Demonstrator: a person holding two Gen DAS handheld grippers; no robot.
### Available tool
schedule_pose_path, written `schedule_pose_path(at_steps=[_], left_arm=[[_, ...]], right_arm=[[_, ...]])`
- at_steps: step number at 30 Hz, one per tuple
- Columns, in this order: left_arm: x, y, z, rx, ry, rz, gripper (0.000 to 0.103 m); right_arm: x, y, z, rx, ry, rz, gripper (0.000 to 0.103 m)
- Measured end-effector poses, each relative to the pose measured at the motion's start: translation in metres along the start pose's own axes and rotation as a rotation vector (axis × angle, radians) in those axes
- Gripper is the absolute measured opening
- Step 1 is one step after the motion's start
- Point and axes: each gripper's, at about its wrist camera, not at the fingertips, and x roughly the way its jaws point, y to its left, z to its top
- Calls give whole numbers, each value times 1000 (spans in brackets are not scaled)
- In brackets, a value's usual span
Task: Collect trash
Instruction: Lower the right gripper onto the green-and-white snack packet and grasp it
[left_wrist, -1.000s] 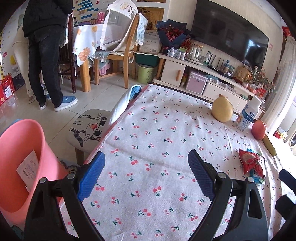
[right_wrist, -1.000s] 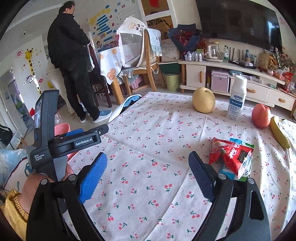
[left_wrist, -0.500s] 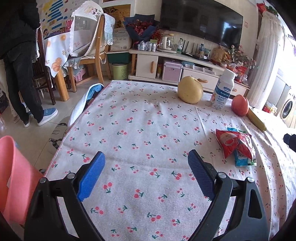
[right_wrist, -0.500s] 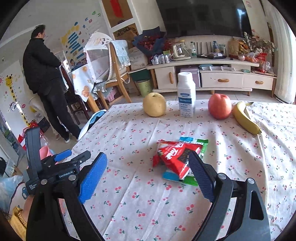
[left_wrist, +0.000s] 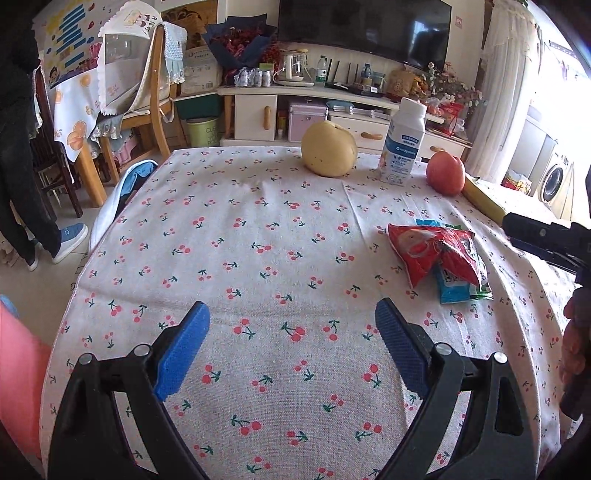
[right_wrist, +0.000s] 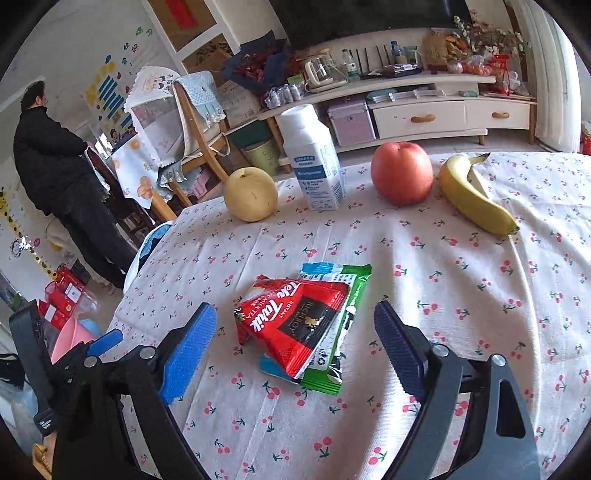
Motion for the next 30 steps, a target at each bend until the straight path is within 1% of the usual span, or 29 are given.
schedule_pose_path(at_steps=[2, 5, 8, 9, 10, 12, 13, 14, 18, 20, 21, 24, 26, 27, 28, 30], left_arm=[[1, 1, 0, -13, 7, -12, 92], [2, 5, 0, -36, 17, -34, 92], [3, 8, 1, -52, 21, -43, 92], [3, 10, 1, -54, 22, -44, 92], [3, 10, 1, -55, 23, -45, 92], [3, 12, 1, -58, 25, -44, 92], [3, 13, 1, -63, 25, -44, 92], [2, 14, 2, -69, 24, -45, 92], [2, 21, 3, -101, 25, -55, 92], [2, 24, 3, -119, 27, -61, 92], [2, 25, 3, -130, 30, -67, 92], [4, 28, 3, -164, 37, -86, 92], [6, 30, 2, -187, 45, -109, 92], [7, 30, 2, -197, 50, -119, 92], [9, 30, 2, -207, 56, -128, 92], [12, 31, 1, -224, 64, -137, 92]], right_arm=[[11, 4, 0, -16, 11, 7, 77], [23, 4, 6, -26, 9, -5, 75], [36, -1, 13, -3, 19, -15, 73], [41, -4, 13, 9, 39, -4, 73], [46, -6, 13, 18, 62, 11, 71], [49, -2, 9, 11, 76, 28, 68], [50, 4, 7, -4, 90, 58, 64], [51, 12, 4, -14, 113, 108, 63], [55, 47, -15, -55, 208, 276, 64], [55, 56, -21, -41, 268, 387, 63], [52, 59, -21, -35, 273, 415, 62], [34, 52, -9, -45, 163, 318, 63], [28, 40, -1, -49, 99, 202, 64], [28, 33, 2, -46, 82, 152, 65], [32, 27, 3, -41, 82, 133, 65], [42, 17, 1, -17, 100, 121, 65]])
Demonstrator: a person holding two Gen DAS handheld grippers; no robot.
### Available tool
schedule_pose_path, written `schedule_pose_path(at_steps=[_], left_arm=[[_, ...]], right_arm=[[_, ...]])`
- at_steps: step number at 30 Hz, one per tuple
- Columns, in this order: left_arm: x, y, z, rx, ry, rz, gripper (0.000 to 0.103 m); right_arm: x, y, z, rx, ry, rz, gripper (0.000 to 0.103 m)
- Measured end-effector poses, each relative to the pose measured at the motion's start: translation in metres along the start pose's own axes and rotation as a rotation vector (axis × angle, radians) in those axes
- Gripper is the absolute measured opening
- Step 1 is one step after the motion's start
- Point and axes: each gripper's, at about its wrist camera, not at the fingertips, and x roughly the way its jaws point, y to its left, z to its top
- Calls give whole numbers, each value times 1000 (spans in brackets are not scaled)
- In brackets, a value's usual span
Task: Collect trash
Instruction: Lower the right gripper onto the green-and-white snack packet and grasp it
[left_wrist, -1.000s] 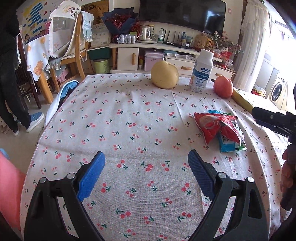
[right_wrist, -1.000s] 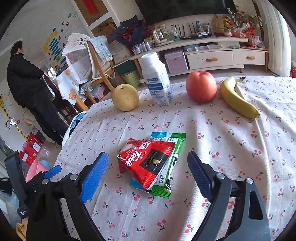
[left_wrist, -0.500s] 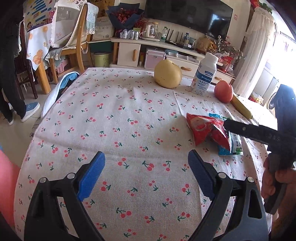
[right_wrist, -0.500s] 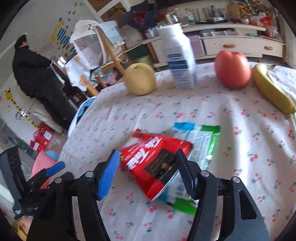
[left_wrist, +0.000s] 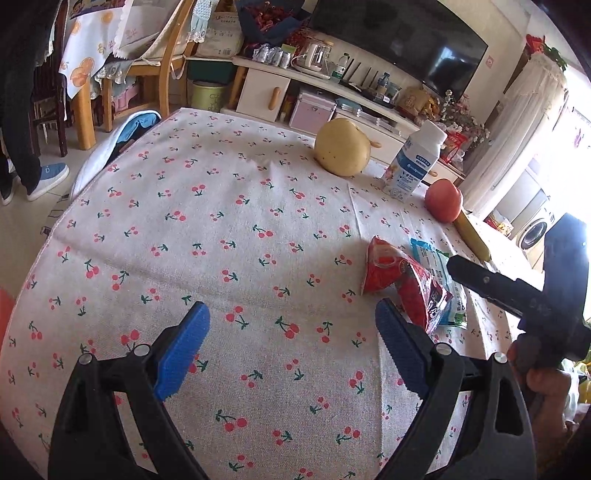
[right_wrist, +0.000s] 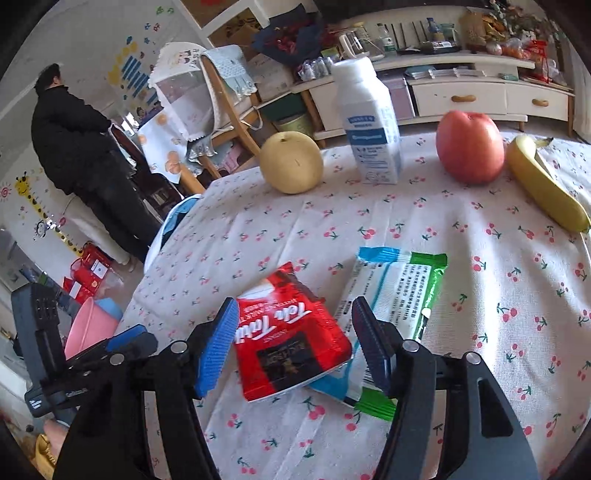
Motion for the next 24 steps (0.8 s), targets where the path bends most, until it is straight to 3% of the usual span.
schedule_pose_path(at_steps=[4, 9, 13, 17, 20, 24], left_arm=[[3, 4, 1, -36, 6, -15, 92], [4, 12, 3, -93, 3, -57, 92], [4, 11, 4, -119, 0, -97, 92], [11, -6, 2, -63, 16, -112, 92], [17, -24, -1, -19, 25, -119, 92], [26, -52, -8, 57, 41, -126, 92]], right_arm=[[14, 8, -9, -29, 66, 82, 65], [24, 46, -29, -95, 223, 277, 64], [0, 53, -25, -206, 121, 138, 64], [-26, 11, -3, -75, -30, -96, 65], [-19, -10, 1, -39, -24, -242, 65], [4, -17, 2, -8, 16, -255, 63]])
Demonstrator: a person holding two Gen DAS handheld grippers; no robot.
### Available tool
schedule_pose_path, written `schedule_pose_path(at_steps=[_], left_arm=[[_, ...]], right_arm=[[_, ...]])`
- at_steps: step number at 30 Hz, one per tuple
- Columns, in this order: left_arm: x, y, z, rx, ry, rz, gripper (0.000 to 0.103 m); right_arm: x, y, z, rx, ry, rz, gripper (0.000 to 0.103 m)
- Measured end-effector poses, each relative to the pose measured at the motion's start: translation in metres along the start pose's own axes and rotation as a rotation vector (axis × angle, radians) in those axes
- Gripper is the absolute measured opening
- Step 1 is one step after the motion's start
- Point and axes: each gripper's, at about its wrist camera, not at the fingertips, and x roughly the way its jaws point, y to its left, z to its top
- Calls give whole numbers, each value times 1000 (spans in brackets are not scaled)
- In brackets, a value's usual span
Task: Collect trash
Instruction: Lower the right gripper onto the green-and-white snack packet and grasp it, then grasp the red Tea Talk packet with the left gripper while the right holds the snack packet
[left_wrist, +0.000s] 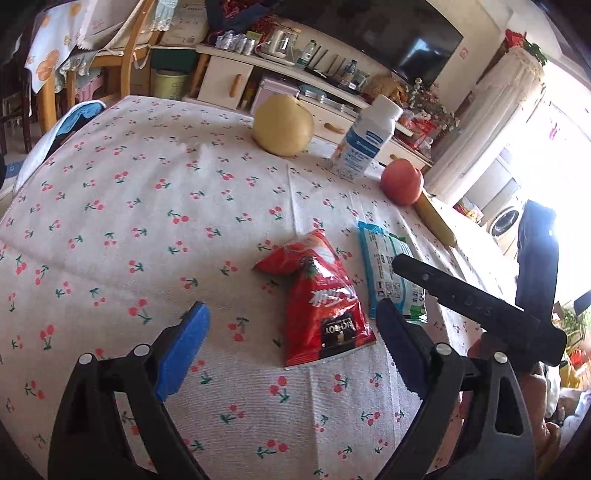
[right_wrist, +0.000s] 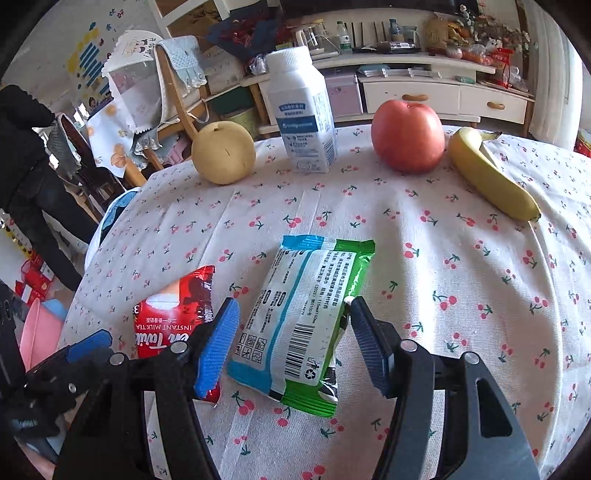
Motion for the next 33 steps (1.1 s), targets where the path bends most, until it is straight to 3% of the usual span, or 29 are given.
schedule_pose_path(at_steps=[5, 11, 21, 23, 25, 26, 27, 30, 33], left_arm=[[18, -17, 0, 34, 10, 14, 91], [36, -18, 7, 13, 21, 24, 91], [49, -34, 11, 128, 33, 129, 91], [49, -36, 10, 146, 31, 152, 87], [49, -39, 7, 180, 28, 198, 76], [48, -39, 6, 185, 23, 192, 72], [47, -39, 6, 188, 17, 185, 62], [46, -39, 6, 196, 12, 186, 58], [42, -37, 5, 185, 1, 180, 47]], right_arm=[[12, 9, 1, -52, 20, -71, 65], [19, 6, -1, -104, 31, -146, 80], [19, -8, 1, -81, 40, -150, 86], [19, -9, 2, -76, 38, -147, 86], [18, -11, 2, -66, 37, -139, 86], [17, -12, 3, -60, 36, -135, 86], [17, -13, 3, -55, 35, -131, 86], [18, -10, 3, -65, 34, -138, 86], [22, -3, 3, -102, 40, -151, 86]])
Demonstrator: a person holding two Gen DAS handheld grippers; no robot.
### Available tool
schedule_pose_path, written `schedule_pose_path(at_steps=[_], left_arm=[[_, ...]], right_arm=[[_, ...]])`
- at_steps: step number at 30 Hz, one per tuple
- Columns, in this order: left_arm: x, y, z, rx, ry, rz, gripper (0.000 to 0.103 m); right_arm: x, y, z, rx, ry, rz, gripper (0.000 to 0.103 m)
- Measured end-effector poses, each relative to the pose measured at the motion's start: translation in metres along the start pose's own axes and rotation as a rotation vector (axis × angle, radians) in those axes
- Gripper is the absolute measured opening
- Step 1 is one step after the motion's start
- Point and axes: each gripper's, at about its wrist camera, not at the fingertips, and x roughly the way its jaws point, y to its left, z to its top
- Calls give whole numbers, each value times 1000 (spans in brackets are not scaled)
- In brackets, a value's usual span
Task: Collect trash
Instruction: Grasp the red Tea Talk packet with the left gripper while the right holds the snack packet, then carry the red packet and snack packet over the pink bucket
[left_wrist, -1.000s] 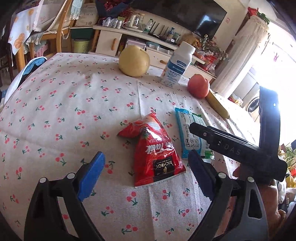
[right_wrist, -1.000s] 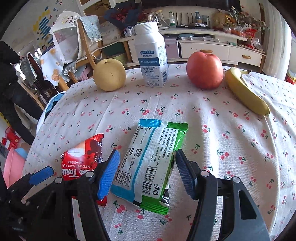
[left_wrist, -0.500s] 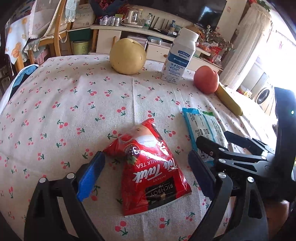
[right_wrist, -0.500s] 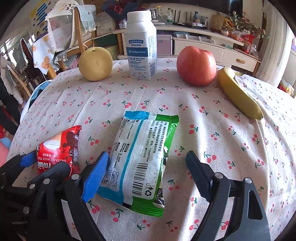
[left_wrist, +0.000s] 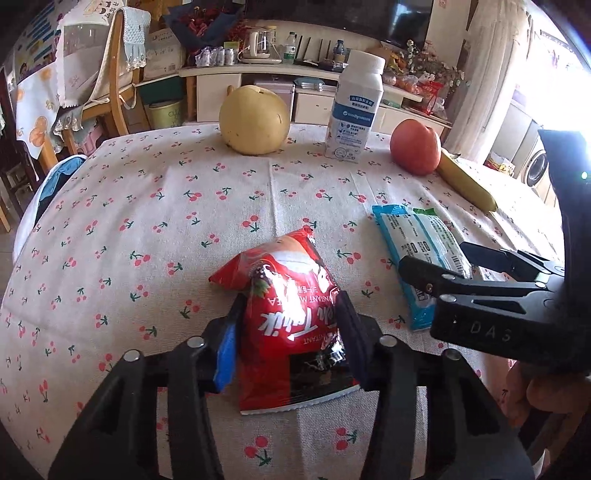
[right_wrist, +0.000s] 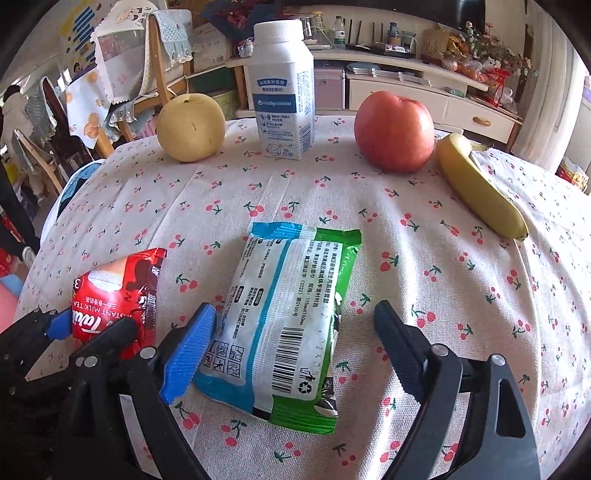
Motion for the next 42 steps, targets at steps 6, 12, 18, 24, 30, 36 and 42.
schedule_pose_path(at_steps=[6, 12, 18, 24, 30, 36, 42], left_arm=[[-8, 6, -3, -21, -3, -26, 40], [-16, 14, -5, -37, -3, -46, 35], [-28, 27, -8, -63, -11, -70, 30], [-37, 35, -13, -75, -1, -92, 28], [-48, 41, -20, -67, -1, -109, 26], [-58, 53, -26, -82, 6, -129, 25], [-72, 66, -32, -94, -3, -139, 24]], right_arm=[[3, 17, -3, -89, -16, -30, 69], [2, 22, -4, -112, -27, -12, 56], [-1, 24, -5, -116, -39, -3, 49], [-7, 37, -11, -133, -44, 14, 44], [-13, 57, -20, -161, -49, 31, 43], [-21, 74, -30, -170, -48, 65, 43], [-29, 86, -41, -152, -41, 95, 43]])
